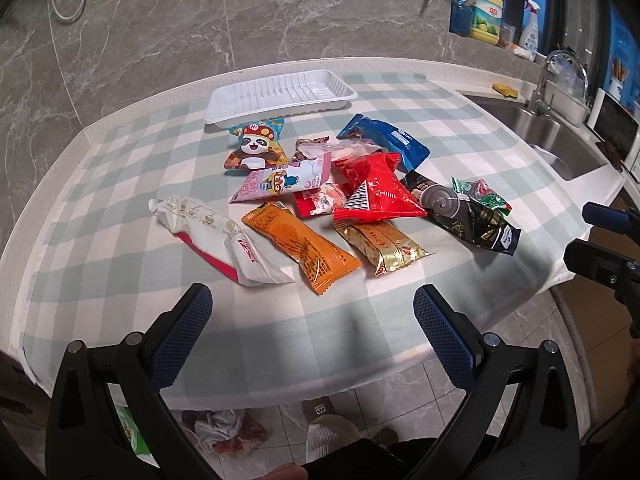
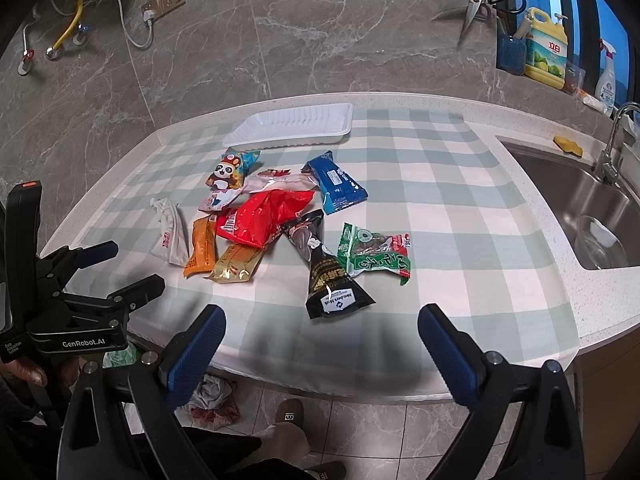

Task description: Organize snacks

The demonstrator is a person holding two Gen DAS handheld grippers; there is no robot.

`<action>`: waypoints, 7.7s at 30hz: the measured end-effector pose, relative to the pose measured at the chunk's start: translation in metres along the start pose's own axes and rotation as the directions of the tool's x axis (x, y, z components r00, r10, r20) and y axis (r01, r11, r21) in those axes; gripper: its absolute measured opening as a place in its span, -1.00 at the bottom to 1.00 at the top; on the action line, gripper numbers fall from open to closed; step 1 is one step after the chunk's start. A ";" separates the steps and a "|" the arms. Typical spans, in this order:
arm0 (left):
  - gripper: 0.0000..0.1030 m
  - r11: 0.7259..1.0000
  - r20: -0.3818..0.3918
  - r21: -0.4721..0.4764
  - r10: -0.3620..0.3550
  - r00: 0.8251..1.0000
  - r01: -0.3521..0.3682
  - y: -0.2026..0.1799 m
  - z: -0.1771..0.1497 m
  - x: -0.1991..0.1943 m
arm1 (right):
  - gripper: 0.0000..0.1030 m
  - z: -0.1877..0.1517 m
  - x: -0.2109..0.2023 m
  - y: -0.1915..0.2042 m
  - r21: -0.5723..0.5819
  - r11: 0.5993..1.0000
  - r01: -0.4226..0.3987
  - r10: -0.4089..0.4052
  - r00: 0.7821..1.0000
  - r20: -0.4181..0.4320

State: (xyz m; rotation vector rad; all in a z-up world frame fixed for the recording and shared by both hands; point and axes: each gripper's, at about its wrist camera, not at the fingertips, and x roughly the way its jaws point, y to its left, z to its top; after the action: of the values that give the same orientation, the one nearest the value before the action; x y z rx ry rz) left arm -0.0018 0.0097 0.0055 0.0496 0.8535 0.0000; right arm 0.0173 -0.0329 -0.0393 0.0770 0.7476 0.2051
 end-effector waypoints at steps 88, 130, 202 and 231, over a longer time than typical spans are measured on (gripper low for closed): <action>0.17 0.939 -0.250 -0.343 -0.134 0.959 0.042 0.136 0.056 0.144 | -0.52 0.046 0.137 0.047 -0.373 0.928 0.003 -0.101 0.965 -0.242; -0.64 0.692 -0.051 -0.601 -0.533 0.845 0.400 0.188 0.063 0.138 | -0.59 0.077 0.130 -0.070 0.539 0.732 -0.417 0.550 0.828 -0.108; -0.52 0.834 -0.043 -0.442 -0.386 0.921 0.330 0.273 0.345 0.371 | -0.27 0.334 0.365 -0.078 0.472 0.837 -0.278 0.396 0.902 -0.172; -0.06 0.871 -0.091 -0.293 -0.437 0.895 0.395 0.184 0.236 0.228 | 0.23 0.222 0.169 -0.036 0.245 0.931 -0.269 0.313 0.935 -0.164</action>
State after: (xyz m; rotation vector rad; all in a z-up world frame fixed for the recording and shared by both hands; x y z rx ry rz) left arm 0.3293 0.1873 -0.0033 -0.3975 1.0006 -0.2926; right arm 0.2952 -0.0311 0.0053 0.3852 0.9579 0.4199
